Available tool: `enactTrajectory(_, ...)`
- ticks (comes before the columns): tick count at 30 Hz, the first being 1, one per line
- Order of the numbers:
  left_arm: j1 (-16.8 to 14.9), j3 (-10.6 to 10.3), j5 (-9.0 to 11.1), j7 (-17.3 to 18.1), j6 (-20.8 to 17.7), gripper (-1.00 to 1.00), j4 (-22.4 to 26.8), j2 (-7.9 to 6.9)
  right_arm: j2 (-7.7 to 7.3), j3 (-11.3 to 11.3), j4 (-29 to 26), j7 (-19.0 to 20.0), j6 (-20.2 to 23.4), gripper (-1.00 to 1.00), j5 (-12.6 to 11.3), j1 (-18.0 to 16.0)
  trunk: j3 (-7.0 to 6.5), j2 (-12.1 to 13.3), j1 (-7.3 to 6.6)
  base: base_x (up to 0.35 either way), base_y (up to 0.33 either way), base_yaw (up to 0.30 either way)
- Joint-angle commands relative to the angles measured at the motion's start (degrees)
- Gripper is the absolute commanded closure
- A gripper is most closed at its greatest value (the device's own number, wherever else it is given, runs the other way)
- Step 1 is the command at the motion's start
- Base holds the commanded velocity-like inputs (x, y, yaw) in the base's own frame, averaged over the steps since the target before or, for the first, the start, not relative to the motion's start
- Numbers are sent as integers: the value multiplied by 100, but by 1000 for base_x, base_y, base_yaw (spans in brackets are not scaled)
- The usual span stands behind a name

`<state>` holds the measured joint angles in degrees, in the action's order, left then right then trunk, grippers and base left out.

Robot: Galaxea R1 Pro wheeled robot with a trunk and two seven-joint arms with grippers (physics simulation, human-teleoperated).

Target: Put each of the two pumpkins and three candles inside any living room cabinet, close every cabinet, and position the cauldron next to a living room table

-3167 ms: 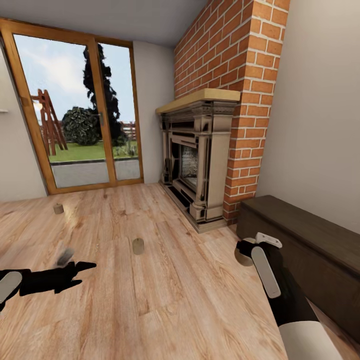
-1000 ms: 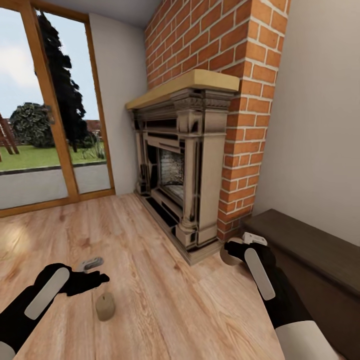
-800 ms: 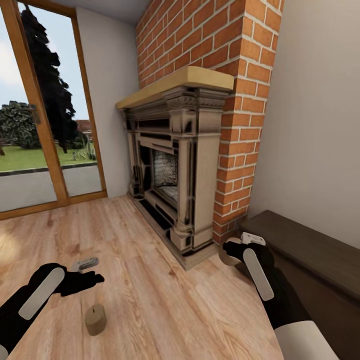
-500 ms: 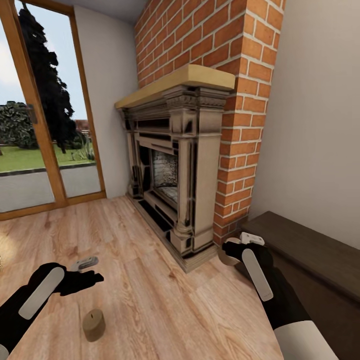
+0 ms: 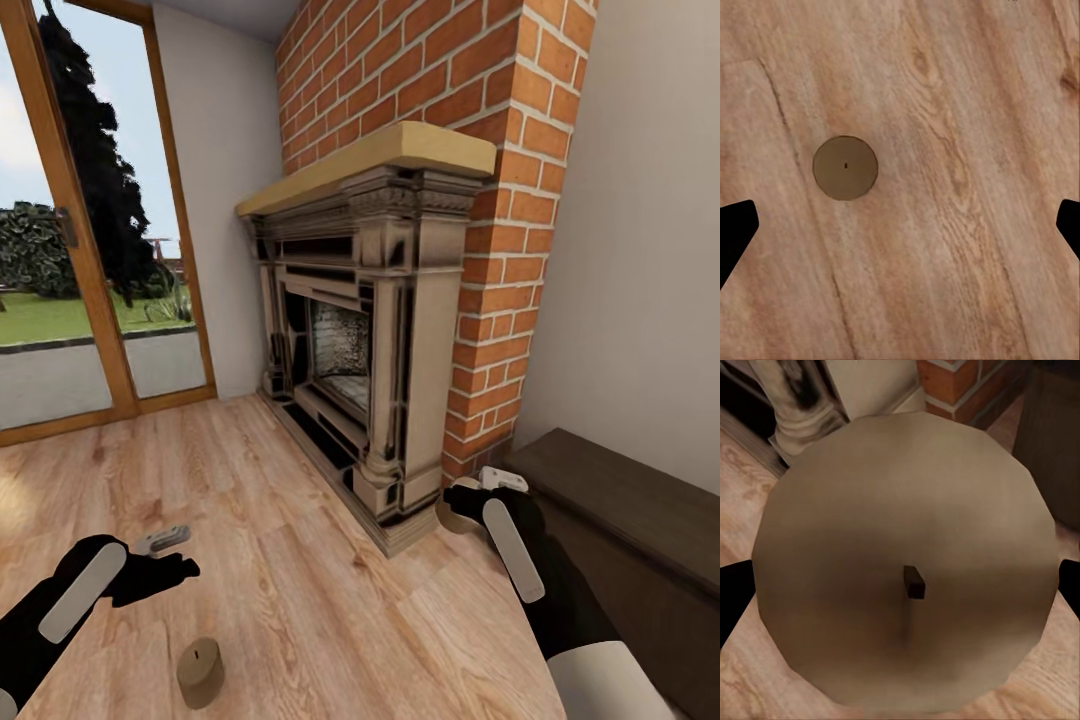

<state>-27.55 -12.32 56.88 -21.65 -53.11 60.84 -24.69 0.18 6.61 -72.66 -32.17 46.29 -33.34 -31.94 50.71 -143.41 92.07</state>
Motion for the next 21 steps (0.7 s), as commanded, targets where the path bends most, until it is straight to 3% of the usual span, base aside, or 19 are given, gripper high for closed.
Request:
enactTrajectory(1,-4,-15,60,-54,0,-100,-5,-11,-1,7,-2,-70,4,100,-58,-5,7,-3,0,96,33,0)
enactTrajectory(8,-4,97,53,-34,10,-100,-35,-12,-2,7,5,-68,-1,100,-58,-3,7,-3,0,187,133,0)
enactTrajectory(14,-4,128,51,-25,11,-100,-37,-18,-1,22,4,-57,-5,100,-55,-5,7,-3,0,51,101,0)
enactTrajectory(21,-4,128,51,-49,11,-100,-37,-13,-9,317,2,-61,-13,100,-58,-5,7,-3,0,127,79,0)
